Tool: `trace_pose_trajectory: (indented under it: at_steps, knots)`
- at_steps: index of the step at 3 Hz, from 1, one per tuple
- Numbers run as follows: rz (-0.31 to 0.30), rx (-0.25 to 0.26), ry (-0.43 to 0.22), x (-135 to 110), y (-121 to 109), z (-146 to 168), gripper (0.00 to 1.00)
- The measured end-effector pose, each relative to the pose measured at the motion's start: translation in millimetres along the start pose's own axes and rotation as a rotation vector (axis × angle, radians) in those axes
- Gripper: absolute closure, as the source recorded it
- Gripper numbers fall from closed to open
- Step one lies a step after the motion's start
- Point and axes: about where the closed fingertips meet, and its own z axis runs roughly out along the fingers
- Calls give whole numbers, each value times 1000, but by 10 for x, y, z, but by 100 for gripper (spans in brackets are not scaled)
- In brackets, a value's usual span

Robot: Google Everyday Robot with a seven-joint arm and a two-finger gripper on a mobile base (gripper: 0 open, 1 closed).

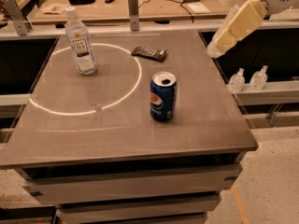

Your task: Move blue plastic bottle near pepsi can

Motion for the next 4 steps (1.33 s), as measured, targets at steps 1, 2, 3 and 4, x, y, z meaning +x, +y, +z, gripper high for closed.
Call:
trace_pose_trajectory:
  at_steps: [1,2,3,4]
  knots:
    - [-17,-39,-27,-231,-66,119,0]
    - [-14,-33,-39,-516,-125,318,0]
    - [-23,8,-96,-727,-124,509,0]
    - [-44,76,-149,-859,-57,717,0]
